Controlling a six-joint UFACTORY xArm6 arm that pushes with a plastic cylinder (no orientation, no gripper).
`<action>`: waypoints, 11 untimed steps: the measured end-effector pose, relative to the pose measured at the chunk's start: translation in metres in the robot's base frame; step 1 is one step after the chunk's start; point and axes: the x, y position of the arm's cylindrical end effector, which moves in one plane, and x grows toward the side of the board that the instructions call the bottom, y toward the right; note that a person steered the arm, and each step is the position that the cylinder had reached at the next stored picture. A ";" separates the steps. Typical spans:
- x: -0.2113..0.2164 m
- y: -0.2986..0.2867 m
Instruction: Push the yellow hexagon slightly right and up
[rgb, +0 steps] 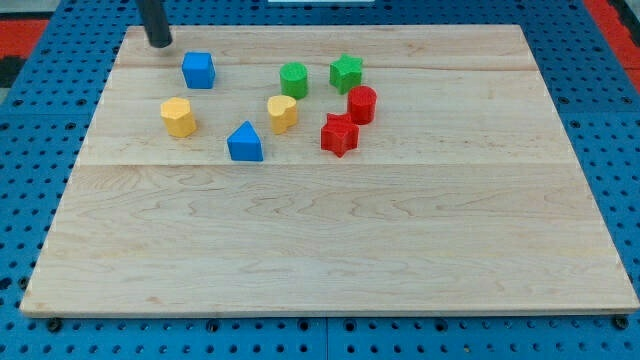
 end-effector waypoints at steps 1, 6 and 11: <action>0.035 0.027; 0.140 0.005; 0.146 0.121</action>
